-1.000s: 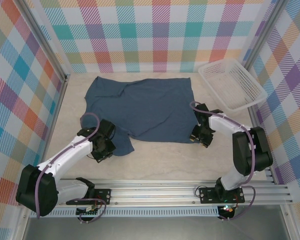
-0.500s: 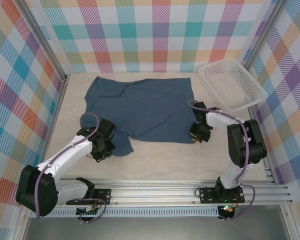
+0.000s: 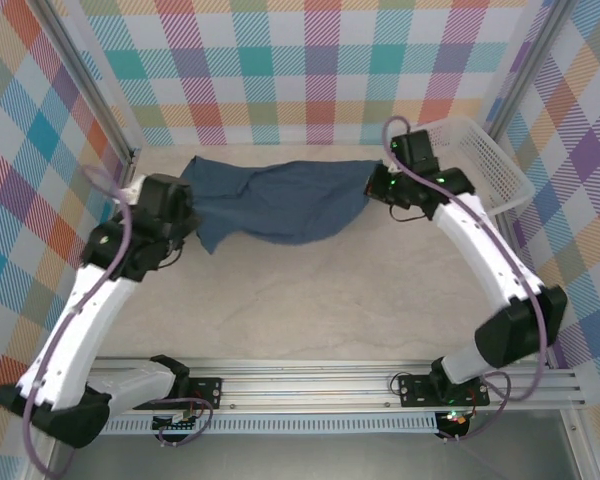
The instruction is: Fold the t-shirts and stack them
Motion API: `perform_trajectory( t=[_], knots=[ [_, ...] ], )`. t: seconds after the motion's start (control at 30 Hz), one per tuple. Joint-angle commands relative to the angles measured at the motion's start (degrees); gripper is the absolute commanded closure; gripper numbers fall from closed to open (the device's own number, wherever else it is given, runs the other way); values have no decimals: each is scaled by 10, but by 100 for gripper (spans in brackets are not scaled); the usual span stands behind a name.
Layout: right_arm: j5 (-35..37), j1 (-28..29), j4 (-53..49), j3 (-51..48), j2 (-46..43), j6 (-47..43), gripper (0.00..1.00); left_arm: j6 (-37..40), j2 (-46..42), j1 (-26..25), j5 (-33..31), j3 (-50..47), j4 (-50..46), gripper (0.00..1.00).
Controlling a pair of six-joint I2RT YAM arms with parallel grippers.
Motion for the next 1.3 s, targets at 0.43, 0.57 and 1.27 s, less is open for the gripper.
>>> perform_trajectory(
  t=[0.43, 0.57, 1.27],
  knots=[
    [-60, 7, -8, 67, -242, 21, 100, 211, 64, 1, -46, 404, 62, 100],
    [-63, 7, -7, 85, -174, 58, 100, 218, 238, 21, -20, 551, -24, 100],
    [-118, -132, 0, 520, 154, 78, 100, 147, 374, 264, 331, 755, 216, 100]
  ],
)
